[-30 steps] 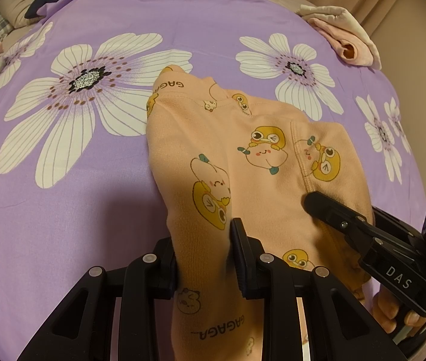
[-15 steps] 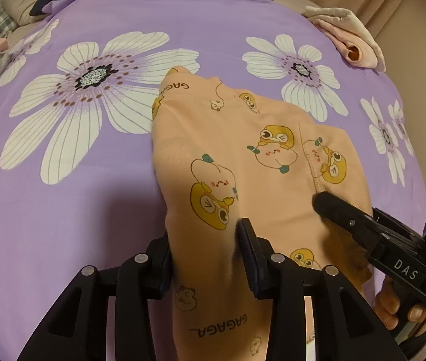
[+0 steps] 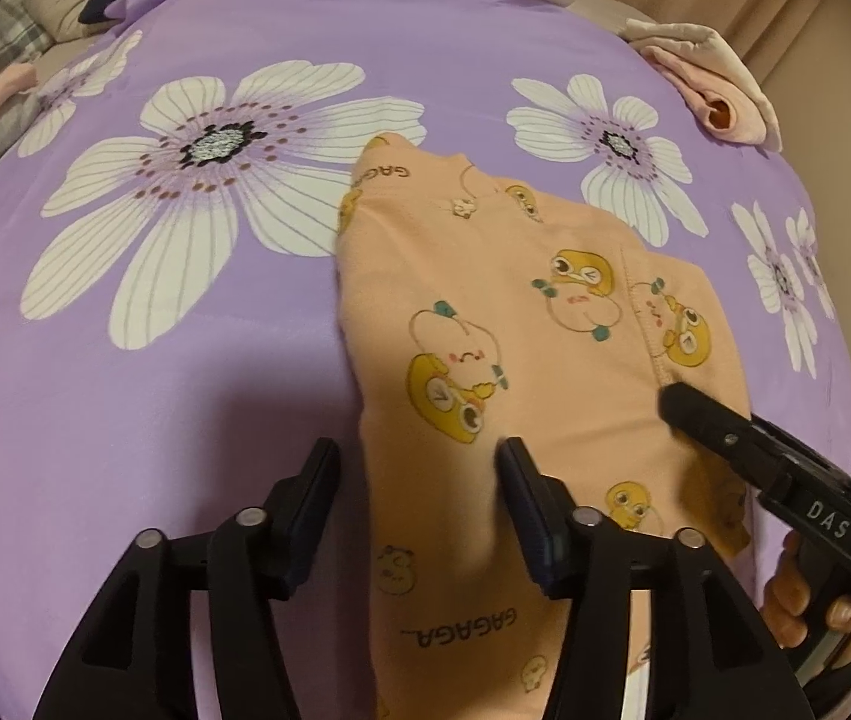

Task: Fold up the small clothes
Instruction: 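Lower the folded end onto the shirt and open both grippers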

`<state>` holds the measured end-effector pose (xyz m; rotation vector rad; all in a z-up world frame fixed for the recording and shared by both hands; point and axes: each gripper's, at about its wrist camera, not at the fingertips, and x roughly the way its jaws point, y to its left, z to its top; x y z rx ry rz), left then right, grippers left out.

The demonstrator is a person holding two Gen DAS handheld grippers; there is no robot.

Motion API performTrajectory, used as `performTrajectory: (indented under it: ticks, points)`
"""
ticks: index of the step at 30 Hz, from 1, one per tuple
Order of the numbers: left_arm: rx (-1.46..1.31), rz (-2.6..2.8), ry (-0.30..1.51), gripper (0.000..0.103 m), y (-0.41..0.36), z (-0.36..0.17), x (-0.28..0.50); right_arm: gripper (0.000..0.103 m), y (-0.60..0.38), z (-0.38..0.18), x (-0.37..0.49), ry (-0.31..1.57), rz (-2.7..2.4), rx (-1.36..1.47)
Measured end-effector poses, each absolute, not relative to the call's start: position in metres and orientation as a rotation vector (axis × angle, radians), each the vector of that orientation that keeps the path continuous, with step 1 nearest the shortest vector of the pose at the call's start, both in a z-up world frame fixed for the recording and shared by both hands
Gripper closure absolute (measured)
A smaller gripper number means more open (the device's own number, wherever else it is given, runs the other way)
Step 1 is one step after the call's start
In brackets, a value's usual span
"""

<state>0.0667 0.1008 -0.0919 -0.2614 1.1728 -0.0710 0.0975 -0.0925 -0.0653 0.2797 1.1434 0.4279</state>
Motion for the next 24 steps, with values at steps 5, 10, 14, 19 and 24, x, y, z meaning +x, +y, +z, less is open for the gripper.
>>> performTrajectory:
  ticks: [5,10,14,19,24]
  points:
    - [-0.264,-0.048,1.168,0.039,0.108,-0.089,0.060,0.046,-0.104,-0.065,0.096,1.156,0.392,0.294]
    - [-0.215,-0.017,1.140,0.039,0.111,-0.079,0.049,0.043,-0.120,-0.054,0.092,1.126,0.333,0.294]
    - [-0.183,0.003,1.107,0.039,0.114,-0.070,0.040,0.042,-0.136,-0.037,0.090,1.072,0.267,0.259]
    - [-0.182,-0.023,1.060,0.040,0.111,-0.058,0.029,0.049,-0.139,-0.023,0.091,1.026,0.268,0.227]
    - [-0.179,-0.070,1.037,0.050,0.098,-0.049,0.024,0.072,-0.110,-0.016,0.092,0.996,0.355,0.159]
